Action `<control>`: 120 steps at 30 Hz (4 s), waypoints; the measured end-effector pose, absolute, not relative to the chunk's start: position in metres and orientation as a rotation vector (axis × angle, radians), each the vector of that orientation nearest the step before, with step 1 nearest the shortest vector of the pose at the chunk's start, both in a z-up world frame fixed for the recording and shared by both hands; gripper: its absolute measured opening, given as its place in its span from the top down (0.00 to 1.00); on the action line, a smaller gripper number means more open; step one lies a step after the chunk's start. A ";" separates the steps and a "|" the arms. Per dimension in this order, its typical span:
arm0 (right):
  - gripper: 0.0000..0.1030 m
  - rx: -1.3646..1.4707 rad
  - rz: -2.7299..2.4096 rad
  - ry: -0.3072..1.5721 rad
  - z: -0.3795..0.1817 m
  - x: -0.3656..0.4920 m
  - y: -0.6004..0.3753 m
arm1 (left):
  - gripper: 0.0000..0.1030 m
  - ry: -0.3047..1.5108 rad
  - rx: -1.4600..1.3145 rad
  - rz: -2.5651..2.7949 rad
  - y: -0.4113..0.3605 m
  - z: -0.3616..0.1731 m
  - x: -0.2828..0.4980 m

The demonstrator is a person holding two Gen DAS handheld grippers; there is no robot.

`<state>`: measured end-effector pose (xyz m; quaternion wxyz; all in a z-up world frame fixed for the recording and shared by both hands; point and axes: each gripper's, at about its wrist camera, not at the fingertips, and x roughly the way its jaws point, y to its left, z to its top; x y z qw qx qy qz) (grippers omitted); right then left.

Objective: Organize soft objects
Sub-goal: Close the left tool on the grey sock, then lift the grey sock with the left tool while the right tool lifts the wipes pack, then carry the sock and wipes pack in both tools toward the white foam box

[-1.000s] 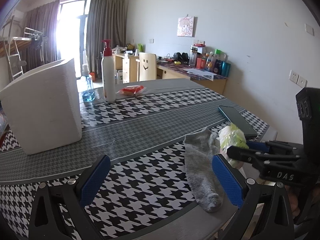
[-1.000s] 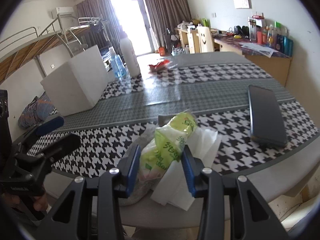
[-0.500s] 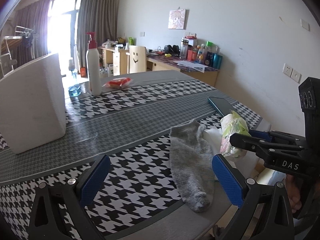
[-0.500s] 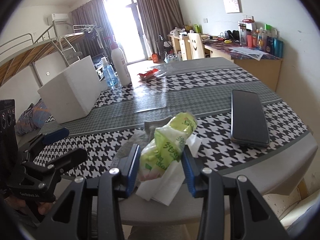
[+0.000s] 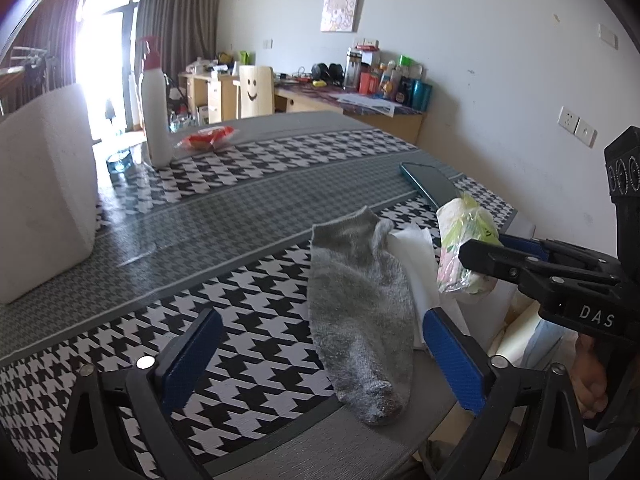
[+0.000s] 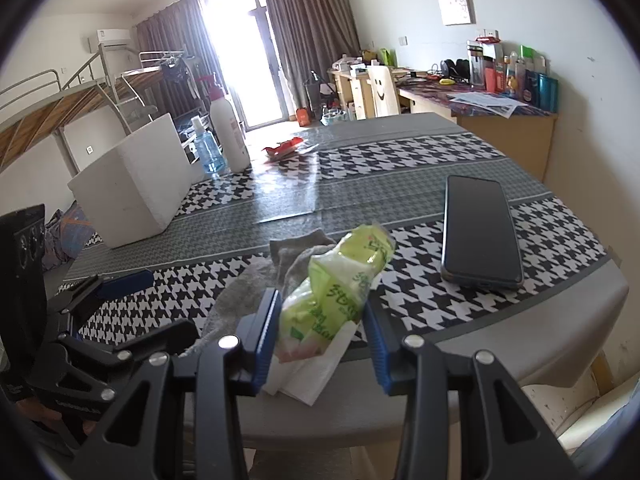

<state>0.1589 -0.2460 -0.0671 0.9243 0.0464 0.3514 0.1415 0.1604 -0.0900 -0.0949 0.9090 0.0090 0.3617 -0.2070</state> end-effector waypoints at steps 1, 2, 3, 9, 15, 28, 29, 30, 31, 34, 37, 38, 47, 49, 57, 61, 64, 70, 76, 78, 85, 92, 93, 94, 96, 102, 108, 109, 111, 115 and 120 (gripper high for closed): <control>0.55 0.096 0.290 0.722 -0.067 0.159 -0.247 | 0.10 0.754 0.019 -0.432 -0.092 -0.097 0.162; 0.55 0.097 0.289 0.721 -0.068 0.159 -0.247 | 0.14 0.765 0.022 -0.437 -0.093 -0.098 0.163; 0.55 0.094 0.289 0.719 -0.068 0.159 -0.247 | 0.17 0.774 0.025 -0.439 -0.095 -0.100 0.164; 0.55 0.098 0.291 0.720 -0.070 0.159 -0.250 | 0.20 0.800 0.048 -0.454 -0.104 -0.106 0.164; 0.55 0.100 0.295 0.725 -0.072 0.160 -0.251 | 0.39 0.836 0.058 -0.485 -0.111 -0.113 0.167; 0.55 0.103 0.310 0.729 -0.075 0.164 -0.252 | 0.67 0.835 0.109 -0.481 -0.117 -0.118 0.163; 0.55 0.102 0.311 0.728 -0.075 0.164 -0.252 | 0.73 0.836 0.110 -0.483 -0.117 -0.118 0.163; 0.55 0.102 0.311 0.729 -0.075 0.164 -0.252 | 0.79 0.836 0.109 -0.484 -0.117 -0.118 0.163; 0.55 0.103 0.312 0.729 -0.075 0.164 -0.252 | 0.80 0.838 0.110 -0.490 -0.117 -0.118 0.162; 0.55 0.104 0.312 0.730 -0.075 0.164 -0.252 | 0.89 0.836 0.115 -0.502 -0.119 -0.117 0.160; 0.55 0.107 0.313 0.728 -0.075 0.163 -0.252 | 0.91 0.818 0.113 -0.520 -0.120 -0.113 0.159; 0.55 0.107 0.312 0.727 -0.075 0.163 -0.253 | 0.91 0.804 0.107 -0.527 -0.119 -0.110 0.157; 0.55 0.107 0.311 0.706 -0.070 0.159 -0.254 | 0.91 0.714 0.093 -0.563 -0.109 -0.081 0.150; 0.55 0.105 0.309 0.702 -0.068 0.158 -0.254 | 0.91 0.697 0.089 -0.558 -0.107 -0.077 0.149; 0.55 0.094 0.313 0.680 -0.062 0.153 -0.252 | 0.91 0.645 0.070 -0.532 -0.096 -0.059 0.149; 0.55 0.089 0.319 0.671 -0.058 0.151 -0.249 | 0.91 0.630 0.054 -0.507 -0.088 -0.052 0.150; 0.55 0.082 0.321 0.663 -0.056 0.150 -0.246 | 0.91 0.619 0.051 -0.493 -0.083 -0.049 0.150; 0.55 0.064 0.333 0.644 -0.051 0.146 -0.239 | 0.91 0.603 0.042 -0.469 -0.074 -0.043 0.145; 0.55 0.045 0.354 0.625 -0.044 0.147 -0.230 | 0.91 0.584 0.036 -0.438 -0.064 -0.036 0.139; 0.55 0.037 0.360 0.619 -0.042 0.148 -0.226 | 0.91 0.576 0.037 -0.427 -0.061 -0.034 0.137; 0.55 0.023 0.386 0.608 -0.038 0.152 -0.217 | 0.91 0.546 0.037 -0.384 -0.049 -0.026 0.135; 0.55 0.000 0.413 0.580 -0.032 0.155 -0.208 | 0.91 0.526 0.033 -0.348 -0.038 -0.022 0.137; 0.55 -0.005 0.417 0.573 -0.030 0.155 -0.206 | 0.91 0.525 0.031 -0.344 -0.037 -0.021 0.137; 0.55 -0.007 0.422 0.569 -0.029 0.155 -0.205 | 0.91 0.523 0.027 -0.339 -0.035 -0.021 0.137; 0.55 -0.010 0.434 0.560 -0.027 0.156 -0.201 | 0.91 0.520 0.026 -0.325 -0.032 -0.020 0.138; 0.55 -0.018 0.453 0.547 -0.022 0.160 -0.192 | 0.91 0.508 0.021 -0.297 -0.024 -0.016 0.138; 0.55 -0.025 0.478 0.537 -0.019 0.164 -0.184 | 0.91 0.497 0.009 -0.259 -0.015 -0.013 0.137; 0.55 -0.026 0.480 0.535 -0.018 0.164 -0.183 | 0.91 0.494 0.007 -0.255 -0.014 -0.012 0.137; 0.55 -0.031 0.490 0.531 -0.016 0.166 -0.180 | 0.91 0.489 0.008 -0.252 -0.013 -0.010 0.137; 0.55 -0.044 0.502 0.519 -0.013 0.168 -0.175 | 0.91 0.477 0.007 -0.239 -0.008 -0.007 0.136; 0.55 -0.055 0.519 0.511 -0.008 0.171 -0.167 | 0.91 0.474 -0.001 -0.228 -0.002 -0.006 0.137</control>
